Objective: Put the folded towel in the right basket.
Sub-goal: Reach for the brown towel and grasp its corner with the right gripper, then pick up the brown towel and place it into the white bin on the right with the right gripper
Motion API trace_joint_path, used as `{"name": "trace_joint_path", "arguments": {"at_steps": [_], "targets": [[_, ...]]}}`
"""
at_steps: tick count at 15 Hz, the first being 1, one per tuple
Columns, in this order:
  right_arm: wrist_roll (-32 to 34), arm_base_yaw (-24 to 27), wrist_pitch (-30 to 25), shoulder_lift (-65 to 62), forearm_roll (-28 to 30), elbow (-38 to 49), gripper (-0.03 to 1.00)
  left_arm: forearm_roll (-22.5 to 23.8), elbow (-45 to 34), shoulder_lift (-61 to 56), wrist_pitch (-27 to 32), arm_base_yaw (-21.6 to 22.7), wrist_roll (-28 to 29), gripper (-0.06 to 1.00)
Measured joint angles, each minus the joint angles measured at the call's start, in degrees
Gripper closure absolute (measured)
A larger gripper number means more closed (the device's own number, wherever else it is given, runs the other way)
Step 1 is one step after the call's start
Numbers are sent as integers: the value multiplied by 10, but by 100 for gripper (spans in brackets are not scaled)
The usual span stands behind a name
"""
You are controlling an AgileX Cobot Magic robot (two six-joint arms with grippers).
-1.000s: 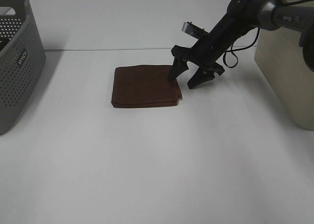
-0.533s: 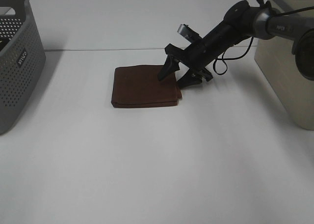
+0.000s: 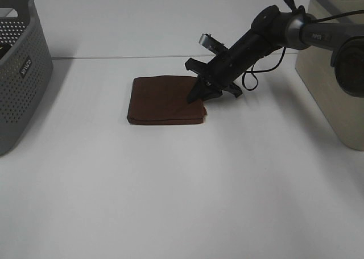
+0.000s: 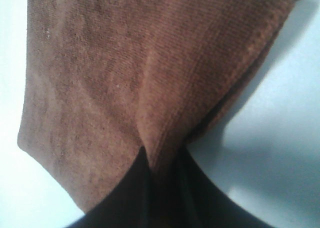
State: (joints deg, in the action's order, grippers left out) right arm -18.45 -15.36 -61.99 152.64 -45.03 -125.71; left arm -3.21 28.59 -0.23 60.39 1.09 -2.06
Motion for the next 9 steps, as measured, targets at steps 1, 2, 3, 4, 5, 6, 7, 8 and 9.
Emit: {"name": "trace_joint_path", "arguments": {"at_steps": [1,2,3,4,5,6,7,8,9], "targets": [[0,0,0,0,1,-1,89,0,0,0,0,0,0,-3],[0,0,-2,0,5,-7,89,0,0,0,0,0,0,-3],[0,0,-7,0,9,-17,89,0,0,0,0,0,0,-3],[0,0,-13,-3,11,-28,89,0,0,0,0,0,0,-3],[0,0,-21,-10,13,-42,89,0,0,0,0,0,0,-3],[0,0,-26,-22,19,-54,89,0,0,0,0,0,0,-3],[0,0,-28,-30,23,-60,89,0,0,0,0,0,0,-3],[0,0,-37,-60,38,-75,89,0,0,0,0,0,0,-3],[0,0,-37,-72,44,-77,89,0,0,0,0,0,0,-3]]}}
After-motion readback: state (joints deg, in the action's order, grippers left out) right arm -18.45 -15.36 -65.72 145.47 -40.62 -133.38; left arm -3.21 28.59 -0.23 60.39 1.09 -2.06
